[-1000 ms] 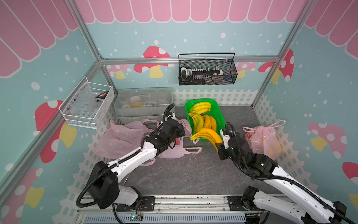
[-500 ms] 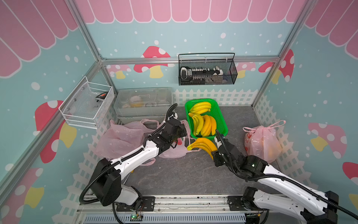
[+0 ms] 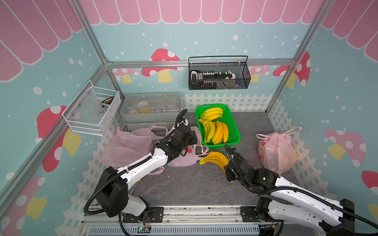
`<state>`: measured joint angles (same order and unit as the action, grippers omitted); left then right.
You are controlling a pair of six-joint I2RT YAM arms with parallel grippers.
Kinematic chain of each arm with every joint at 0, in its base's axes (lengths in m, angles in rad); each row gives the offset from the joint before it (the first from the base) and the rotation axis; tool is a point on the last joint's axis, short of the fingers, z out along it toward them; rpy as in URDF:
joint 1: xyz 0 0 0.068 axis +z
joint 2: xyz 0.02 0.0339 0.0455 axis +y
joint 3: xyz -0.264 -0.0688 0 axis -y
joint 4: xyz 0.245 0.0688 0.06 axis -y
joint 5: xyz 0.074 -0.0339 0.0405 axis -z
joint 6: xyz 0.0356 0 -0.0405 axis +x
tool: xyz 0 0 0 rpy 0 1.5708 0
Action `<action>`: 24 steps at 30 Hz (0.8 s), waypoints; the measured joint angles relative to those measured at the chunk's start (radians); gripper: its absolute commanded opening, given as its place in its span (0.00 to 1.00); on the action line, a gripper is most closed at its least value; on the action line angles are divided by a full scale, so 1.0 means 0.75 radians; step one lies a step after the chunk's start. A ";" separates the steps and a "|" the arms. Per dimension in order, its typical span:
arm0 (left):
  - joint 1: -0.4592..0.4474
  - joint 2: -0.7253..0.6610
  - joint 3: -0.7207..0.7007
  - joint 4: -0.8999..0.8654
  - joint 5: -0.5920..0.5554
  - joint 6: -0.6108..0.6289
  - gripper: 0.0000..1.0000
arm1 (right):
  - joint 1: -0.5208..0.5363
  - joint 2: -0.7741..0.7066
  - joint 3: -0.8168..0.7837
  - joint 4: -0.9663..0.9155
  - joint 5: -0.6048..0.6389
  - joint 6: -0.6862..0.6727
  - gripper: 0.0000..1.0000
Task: Place the banana into a plastic bag & tie a knot
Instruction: Place the banana into the plastic bag.
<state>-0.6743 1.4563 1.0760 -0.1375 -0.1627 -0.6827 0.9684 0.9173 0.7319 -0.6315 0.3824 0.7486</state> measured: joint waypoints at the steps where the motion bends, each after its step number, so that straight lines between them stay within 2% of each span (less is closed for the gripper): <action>1: -0.013 -0.003 -0.003 0.001 0.002 0.003 0.00 | 0.000 0.020 0.001 0.032 0.001 0.003 0.11; 6: -0.067 -0.098 -0.090 0.002 0.004 0.036 0.00 | -0.001 0.050 0.057 0.095 0.018 -0.005 0.10; 11: -0.075 -0.287 -0.248 0.015 0.002 0.070 0.00 | -0.001 0.046 0.155 0.125 0.040 -0.021 0.09; 16: -0.080 -0.455 -0.367 0.045 0.004 0.085 0.00 | -0.001 0.055 0.162 0.133 0.040 -0.024 0.08; 24: -0.173 -0.463 -0.358 0.111 -0.008 0.074 0.00 | 0.012 0.130 0.150 0.239 -0.057 0.007 0.07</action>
<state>-0.8043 1.1088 0.8074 -0.0540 -0.1684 -0.6270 0.9771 1.0149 0.8440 -0.4526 0.3397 0.7536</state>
